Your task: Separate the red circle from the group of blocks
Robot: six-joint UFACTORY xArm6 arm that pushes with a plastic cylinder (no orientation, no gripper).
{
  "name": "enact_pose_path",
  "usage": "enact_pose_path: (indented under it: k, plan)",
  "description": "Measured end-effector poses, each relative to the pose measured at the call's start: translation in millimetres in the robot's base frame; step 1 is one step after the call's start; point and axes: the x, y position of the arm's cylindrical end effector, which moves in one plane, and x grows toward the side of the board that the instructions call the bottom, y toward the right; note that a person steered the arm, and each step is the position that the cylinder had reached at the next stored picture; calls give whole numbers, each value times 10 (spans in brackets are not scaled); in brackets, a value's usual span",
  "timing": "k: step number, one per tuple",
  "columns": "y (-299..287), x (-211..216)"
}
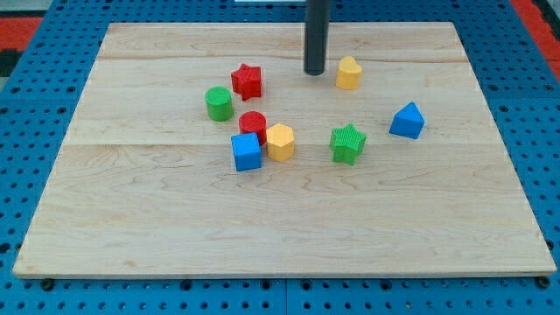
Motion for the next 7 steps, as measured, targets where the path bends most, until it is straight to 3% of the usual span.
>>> enact_pose_path:
  k: [2, 3, 5, 6, 7]
  plan:
    - [904, 111]
    - [966, 136]
    - [-153, 385]
    - [-157, 819]
    - [-543, 1153]
